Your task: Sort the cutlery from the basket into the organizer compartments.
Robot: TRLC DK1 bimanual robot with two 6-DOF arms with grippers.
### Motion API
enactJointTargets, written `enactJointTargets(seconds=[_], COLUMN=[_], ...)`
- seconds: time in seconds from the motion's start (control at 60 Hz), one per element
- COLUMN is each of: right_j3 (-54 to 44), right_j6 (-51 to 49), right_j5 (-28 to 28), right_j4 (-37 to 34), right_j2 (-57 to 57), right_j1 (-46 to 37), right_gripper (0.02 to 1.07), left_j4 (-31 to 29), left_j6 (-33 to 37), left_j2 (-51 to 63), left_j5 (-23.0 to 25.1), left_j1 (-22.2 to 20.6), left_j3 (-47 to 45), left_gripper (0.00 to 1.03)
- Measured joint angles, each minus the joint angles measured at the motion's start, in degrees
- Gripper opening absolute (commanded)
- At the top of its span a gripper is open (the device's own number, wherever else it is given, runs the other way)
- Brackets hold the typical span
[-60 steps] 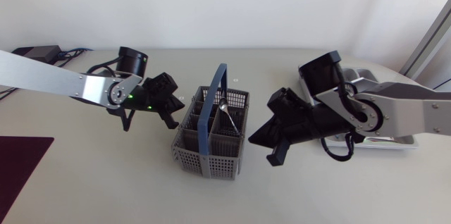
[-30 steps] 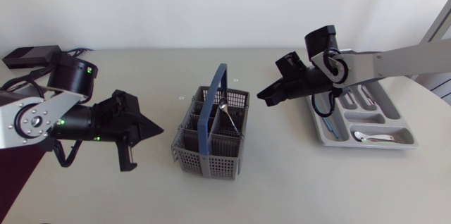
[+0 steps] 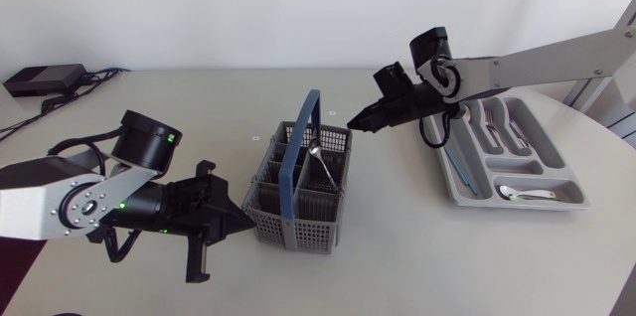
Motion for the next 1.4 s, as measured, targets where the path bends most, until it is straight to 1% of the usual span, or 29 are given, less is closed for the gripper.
enactJointTargets(seconds=[0.033,0.1,0.217,0.367,0.45,0.583,0.833,1.0,1.183,1.4], right_j3=[0.0,-0.1,-2.1,-7.2,-11.1,-16.9,-25.1,-25.4,-25.3,-22.1], right_j6=[-0.7,-2.1,-3.4,-4.0,-4.6,-4.9,-5.1,-5.0,-3.6,-2.0], right_j5=[-0.3,-0.4,-0.2,1.0,1.3,1.3,1.3,2.4,5.5,7.8], right_j4=[-0.9,-1.7,-1.5,-1.5,-1.6,-1.7,-3.8,-3.9,-1.8,-1.0], right_j2=[0.0,0.0,-1.4,-6.1,-9.3,-14.4,-22.4,-22.7,-22.5,-19.1], right_j1=[0.2,0.5,0.4,-0.3,-1.0,-1.8,-2.1,-2.0,-1.0,-0.5], right_gripper=[0.07,0.07,0.07,0.07,0.07,0.07,0.07,0.07,0.07,0.07], left_j4=[1.2,1.7,2.5,3.4,4.2,6.5,9.4,9.8,9.8,9.9], left_j6=[-0.4,-0.5,-0.6,-0.8,-1.1,-2.3,-5.1,-6.0,-6.7,-7.9], left_j2=[0.8,1.9,3.3,5.6,7.3,10.8,17.7,20.2,22.1,26.3], left_j5=[0.0,0.0,0.6,0.9,0.2,-1.4,-1.8,-2.0,-2.3,-3.5], left_j1=[0.5,1.3,2.9,5.2,6.4,7.1,7.1,7.1,7.1,7.1], left_j3=[0.0,0.1,0.5,2.3,3.8,6.9,13.4,16.4,18.7,24.1], left_gripper=[0.04,0.04,0.04,0.04,0.04,0.04,0.04,0.04,0.04,0.04])
